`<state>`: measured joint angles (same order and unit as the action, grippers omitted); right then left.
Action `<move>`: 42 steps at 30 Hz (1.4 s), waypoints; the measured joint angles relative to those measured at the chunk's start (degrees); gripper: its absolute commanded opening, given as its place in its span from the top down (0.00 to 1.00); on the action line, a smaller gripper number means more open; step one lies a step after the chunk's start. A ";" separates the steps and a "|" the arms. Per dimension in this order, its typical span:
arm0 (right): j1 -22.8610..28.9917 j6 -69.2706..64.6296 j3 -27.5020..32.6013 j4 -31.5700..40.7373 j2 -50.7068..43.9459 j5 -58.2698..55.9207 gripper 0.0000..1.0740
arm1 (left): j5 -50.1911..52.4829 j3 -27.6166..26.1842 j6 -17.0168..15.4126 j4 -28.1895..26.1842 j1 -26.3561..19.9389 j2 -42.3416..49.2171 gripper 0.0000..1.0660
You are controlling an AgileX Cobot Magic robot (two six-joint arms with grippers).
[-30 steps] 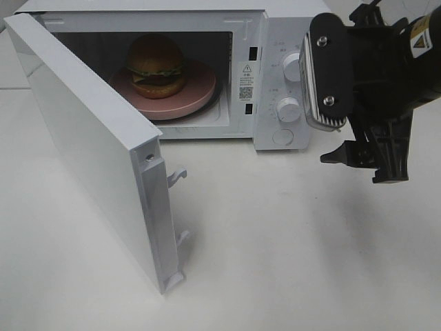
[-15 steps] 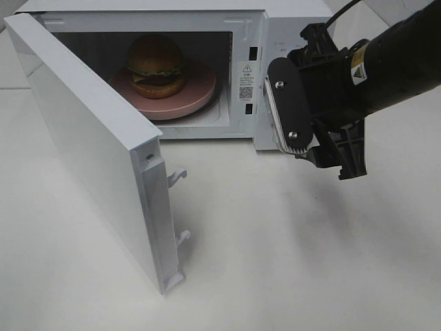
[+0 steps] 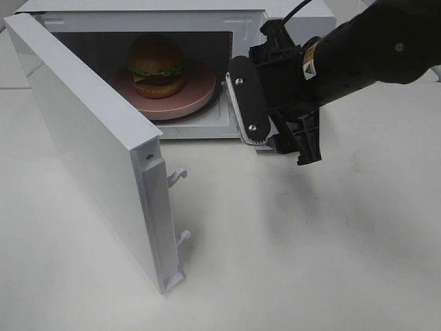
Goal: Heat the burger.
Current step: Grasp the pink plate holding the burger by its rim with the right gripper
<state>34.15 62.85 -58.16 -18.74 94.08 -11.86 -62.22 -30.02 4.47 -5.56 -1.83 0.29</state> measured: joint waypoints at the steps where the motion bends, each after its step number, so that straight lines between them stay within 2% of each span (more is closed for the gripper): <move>1: 0.34 0.00 -0.23 -0.17 0.63 0.80 0.24 | 0.00 0.00 0.00 0.00 0.00 0.00 0.07; 21: 0.63 -0.46 -8.59 -1.32 11.00 6.47 0.26 | 0.00 0.00 0.00 0.00 0.00 0.00 0.07; 37: 0.63 -7.79 -19.88 -1.66 22.12 6.42 0.26 | 0.00 0.00 0.00 0.00 0.00 0.00 0.07; 39: 0.63 -9.97 -23.43 -1.89 24.92 4.76 0.26 | 0.00 0.00 0.00 0.00 0.00 0.00 0.07; 42: 0.63 -10.43 -24.06 -1.95 25.61 4.58 0.26 | 0.00 0.00 0.00 0.00 0.00 0.00 0.07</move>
<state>34.78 52.43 -82.22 -20.68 119.69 -7.28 -62.22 -30.02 4.47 -5.56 -1.83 0.29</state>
